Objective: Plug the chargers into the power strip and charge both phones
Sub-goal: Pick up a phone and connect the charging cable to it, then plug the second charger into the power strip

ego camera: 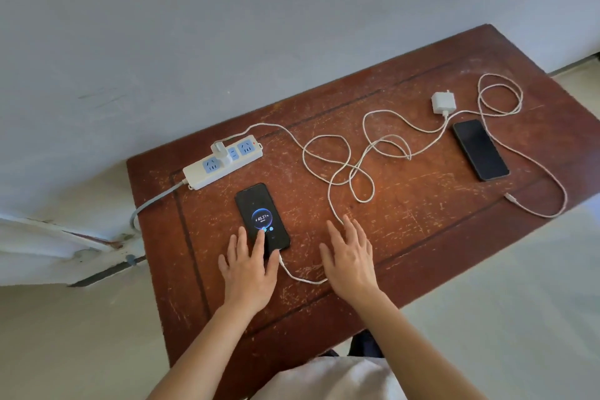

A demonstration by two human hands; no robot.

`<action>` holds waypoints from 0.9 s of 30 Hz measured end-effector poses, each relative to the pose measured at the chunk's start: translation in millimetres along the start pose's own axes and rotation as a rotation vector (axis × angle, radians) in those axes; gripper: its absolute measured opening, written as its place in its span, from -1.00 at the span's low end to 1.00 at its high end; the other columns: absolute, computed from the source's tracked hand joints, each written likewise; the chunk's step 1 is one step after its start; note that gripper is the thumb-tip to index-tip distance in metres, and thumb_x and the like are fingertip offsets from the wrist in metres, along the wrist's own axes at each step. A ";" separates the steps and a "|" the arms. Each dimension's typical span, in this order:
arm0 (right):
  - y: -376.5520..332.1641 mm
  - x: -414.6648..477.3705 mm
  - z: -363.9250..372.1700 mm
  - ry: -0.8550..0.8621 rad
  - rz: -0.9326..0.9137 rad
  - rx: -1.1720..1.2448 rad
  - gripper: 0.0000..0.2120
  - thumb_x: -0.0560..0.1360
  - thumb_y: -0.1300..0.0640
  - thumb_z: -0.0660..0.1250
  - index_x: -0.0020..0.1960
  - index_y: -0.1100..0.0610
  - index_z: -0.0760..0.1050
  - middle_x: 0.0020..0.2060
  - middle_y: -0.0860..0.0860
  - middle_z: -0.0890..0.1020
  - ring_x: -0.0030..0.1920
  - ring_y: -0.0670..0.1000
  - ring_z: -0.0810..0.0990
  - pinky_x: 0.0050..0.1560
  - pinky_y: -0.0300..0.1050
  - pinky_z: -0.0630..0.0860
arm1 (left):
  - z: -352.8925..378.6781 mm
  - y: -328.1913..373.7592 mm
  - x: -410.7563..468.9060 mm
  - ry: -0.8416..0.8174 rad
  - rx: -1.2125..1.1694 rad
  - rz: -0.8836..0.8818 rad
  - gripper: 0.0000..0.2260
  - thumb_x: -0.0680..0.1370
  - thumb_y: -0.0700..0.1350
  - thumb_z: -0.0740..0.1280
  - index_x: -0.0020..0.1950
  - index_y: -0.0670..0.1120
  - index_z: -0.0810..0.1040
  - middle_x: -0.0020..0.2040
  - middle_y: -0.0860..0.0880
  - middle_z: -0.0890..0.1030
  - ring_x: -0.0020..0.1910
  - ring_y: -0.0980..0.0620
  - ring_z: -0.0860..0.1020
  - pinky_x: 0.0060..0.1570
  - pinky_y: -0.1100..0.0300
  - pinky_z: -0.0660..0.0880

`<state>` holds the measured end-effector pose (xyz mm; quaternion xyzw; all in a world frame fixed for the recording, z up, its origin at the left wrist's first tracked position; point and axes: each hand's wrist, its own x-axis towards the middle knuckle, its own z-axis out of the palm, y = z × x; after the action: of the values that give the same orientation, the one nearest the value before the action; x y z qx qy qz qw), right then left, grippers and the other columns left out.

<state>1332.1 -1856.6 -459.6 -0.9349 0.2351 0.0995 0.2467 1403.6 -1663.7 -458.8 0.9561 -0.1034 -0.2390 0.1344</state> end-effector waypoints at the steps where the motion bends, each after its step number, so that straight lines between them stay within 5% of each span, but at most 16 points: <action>1: 5.8 -3.1 -1.3 0.014 0.023 -0.001 -0.46 0.68 -0.12 0.08 0.61 0.01 0.17 0.63 0.13 0.11 0.62 0.19 -0.01 0.56 0.18 0.07 | -2.7 2.6 0.2 0.014 0.019 0.023 -0.44 0.64 0.25 -0.02 0.62 0.09 0.08 0.66 -0.13 -0.04 0.62 -0.17 -0.10 0.52 -0.28 -0.05; 11: 125.6 -10.9 -62.6 0.097 0.102 0.052 -0.40 0.67 -0.15 0.06 0.64 -0.01 0.00 0.65 0.13 -0.05 0.63 0.20 -0.12 0.58 0.16 -0.09 | 9.4 127.9 0.6 0.117 0.169 0.125 -0.43 0.65 0.23 0.01 0.62 0.04 0.11 0.66 -0.13 0.00 0.62 -0.15 -0.04 0.51 -0.28 0.01; 19: 287.3 -6.6 -149.7 0.132 0.298 0.122 -0.34 0.64 -0.13 0.16 0.64 0.06 0.01 0.64 0.16 0.00 0.63 0.22 -0.07 0.57 0.19 0.02 | 60.5 314.9 1.7 0.068 0.207 0.266 -0.43 0.66 0.19 0.04 0.63 0.01 0.05 0.65 -0.19 -0.08 0.62 -0.17 -0.08 0.53 -0.24 0.00; 27: 350.8 37.0 -191.4 0.134 0.362 0.176 -0.32 0.63 -0.13 0.19 0.63 0.09 0.05 0.63 0.17 0.09 0.61 0.22 0.04 0.55 0.21 0.10 | 81.8 379.4 30.7 -0.034 0.268 0.347 -0.41 0.66 0.21 0.03 0.63 0.01 0.01 0.65 -0.18 -0.12 0.62 -0.16 -0.11 0.54 -0.20 0.03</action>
<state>1206.3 -2237.6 -451.8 -0.8568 0.4229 0.0587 0.2892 1339.8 -2046.4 -425.2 0.9292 -0.2992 -0.2126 0.0436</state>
